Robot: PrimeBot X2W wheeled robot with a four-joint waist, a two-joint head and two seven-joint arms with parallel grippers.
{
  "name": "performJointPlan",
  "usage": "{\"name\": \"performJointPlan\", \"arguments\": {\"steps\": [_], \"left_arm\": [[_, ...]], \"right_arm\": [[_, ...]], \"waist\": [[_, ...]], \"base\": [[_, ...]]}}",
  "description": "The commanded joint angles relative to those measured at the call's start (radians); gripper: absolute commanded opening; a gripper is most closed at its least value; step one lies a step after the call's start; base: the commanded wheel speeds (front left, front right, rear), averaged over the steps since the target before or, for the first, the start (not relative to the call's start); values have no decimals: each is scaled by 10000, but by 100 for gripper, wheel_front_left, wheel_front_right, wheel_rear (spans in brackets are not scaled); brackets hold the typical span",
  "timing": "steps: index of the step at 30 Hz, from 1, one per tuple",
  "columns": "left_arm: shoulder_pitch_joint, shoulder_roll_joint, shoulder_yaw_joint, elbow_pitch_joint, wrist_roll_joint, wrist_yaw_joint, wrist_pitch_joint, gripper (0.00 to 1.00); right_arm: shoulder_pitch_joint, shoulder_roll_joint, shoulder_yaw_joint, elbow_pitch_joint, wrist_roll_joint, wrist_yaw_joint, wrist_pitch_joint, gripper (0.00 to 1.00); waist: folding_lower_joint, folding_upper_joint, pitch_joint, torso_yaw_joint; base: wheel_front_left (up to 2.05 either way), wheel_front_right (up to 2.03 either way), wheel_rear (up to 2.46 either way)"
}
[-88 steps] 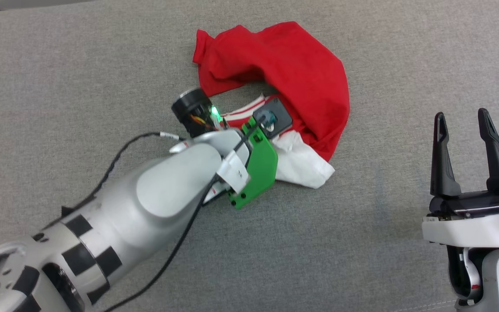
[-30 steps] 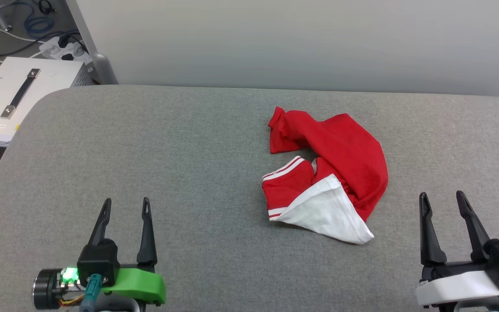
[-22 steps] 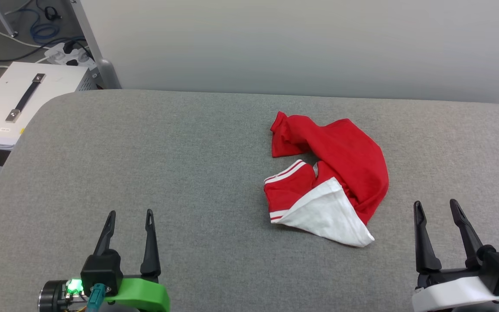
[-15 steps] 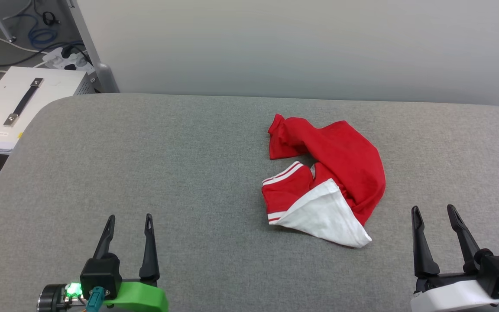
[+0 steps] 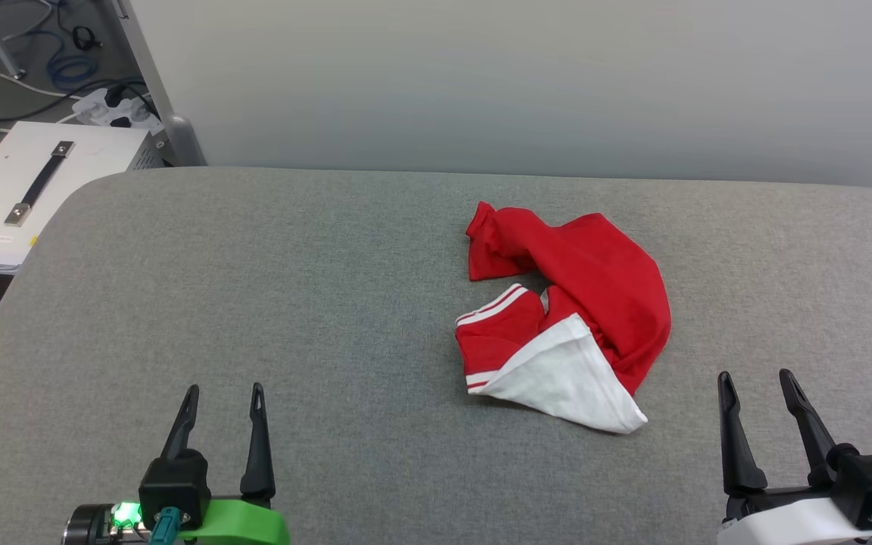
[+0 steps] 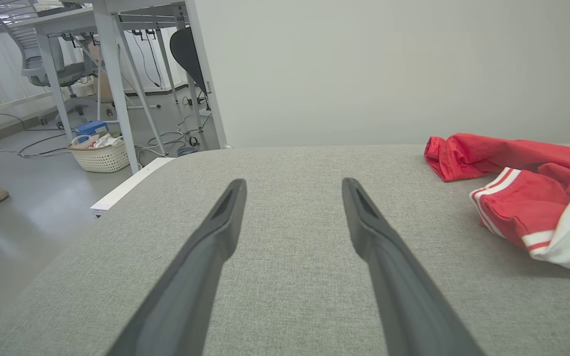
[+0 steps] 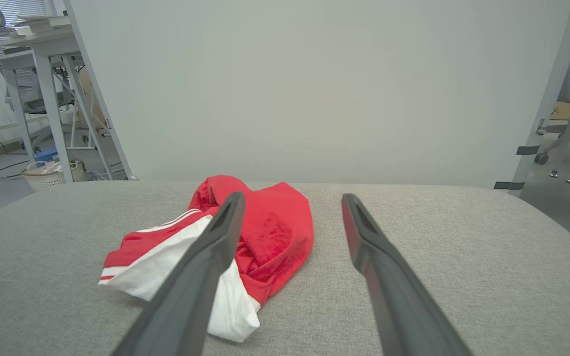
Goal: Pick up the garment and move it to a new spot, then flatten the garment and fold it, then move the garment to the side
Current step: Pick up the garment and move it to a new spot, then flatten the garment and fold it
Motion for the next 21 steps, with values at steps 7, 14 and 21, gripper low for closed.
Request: {"name": "performJointPlan", "arguments": {"steps": [7,14,21], "left_arm": [[155,-85,147,33,197,-144,-59,100],[141,-122,193,50,263,-201,-59,100],[34,-183,219,19,288,-189,-59,100]], "right_arm": [[78,14,-1,43,127,-7,-48,100],[65,15,-32,35,136,-7,-48,100],[-867,-62,-102,-460,-340,-7,-48,100]], "waist": [[0,0,41,-27],[0,0,84,-20],[0,0,322,52]], "base": [[0,0,0],[0,0,0],[0,0,0]]}}
